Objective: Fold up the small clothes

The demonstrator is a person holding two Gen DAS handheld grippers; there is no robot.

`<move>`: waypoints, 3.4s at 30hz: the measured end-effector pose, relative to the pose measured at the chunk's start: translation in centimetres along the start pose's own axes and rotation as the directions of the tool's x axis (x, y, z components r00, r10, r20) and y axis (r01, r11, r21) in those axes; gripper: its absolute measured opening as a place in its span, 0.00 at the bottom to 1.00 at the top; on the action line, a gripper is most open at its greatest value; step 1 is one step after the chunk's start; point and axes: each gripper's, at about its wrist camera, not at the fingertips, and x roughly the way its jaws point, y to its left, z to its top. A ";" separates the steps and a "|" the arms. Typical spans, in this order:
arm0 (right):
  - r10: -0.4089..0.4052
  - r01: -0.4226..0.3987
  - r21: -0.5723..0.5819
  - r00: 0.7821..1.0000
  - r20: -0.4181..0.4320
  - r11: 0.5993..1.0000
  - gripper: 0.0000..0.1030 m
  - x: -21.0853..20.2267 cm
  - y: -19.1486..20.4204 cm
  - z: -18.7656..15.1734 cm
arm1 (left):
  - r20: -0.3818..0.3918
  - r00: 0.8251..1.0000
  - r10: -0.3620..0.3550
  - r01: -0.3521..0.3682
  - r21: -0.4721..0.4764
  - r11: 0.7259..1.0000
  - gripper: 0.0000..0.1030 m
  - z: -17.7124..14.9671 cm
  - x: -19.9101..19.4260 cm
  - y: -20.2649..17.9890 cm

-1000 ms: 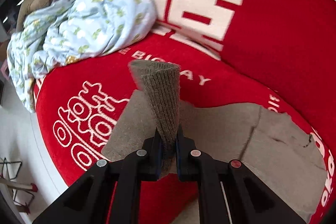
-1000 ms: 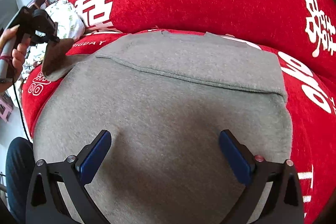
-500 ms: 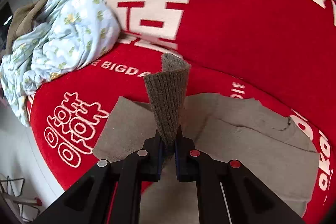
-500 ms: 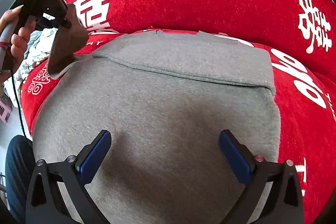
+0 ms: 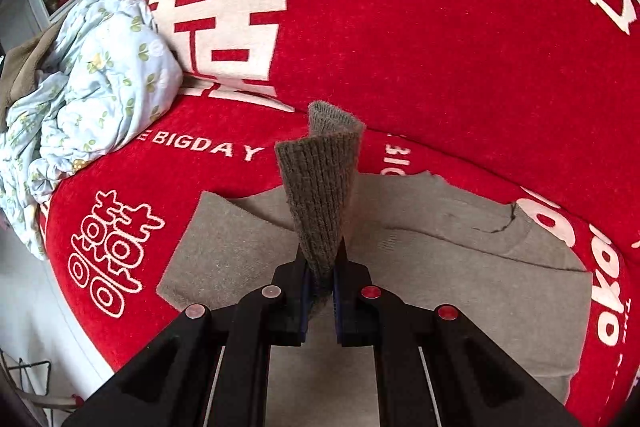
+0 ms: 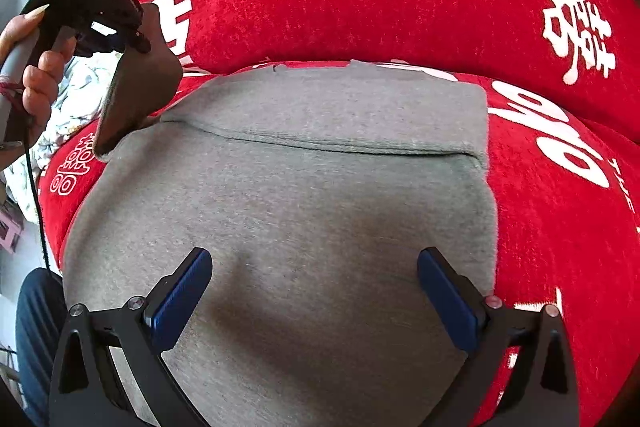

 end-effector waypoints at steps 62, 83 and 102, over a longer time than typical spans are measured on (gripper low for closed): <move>-0.109 0.097 0.186 0.993 0.052 0.978 0.99 -5.7 -9.8 -0.3 | -0.115 0.973 -0.202 0.228 0.309 0.923 0.10 -7.8 -1.4 -23.4; -0.106 0.096 0.256 0.994 0.027 0.962 0.99 -5.2 -11.8 -0.5 | -0.137 0.957 -0.256 0.288 0.333 0.898 0.40 -11.6 2.3 -26.9; -0.145 0.128 0.376 0.989 0.018 0.918 0.99 -4.7 -15.3 0.1 | -0.077 0.988 -0.132 0.152 0.379 0.913 0.88 -9.2 3.6 -22.9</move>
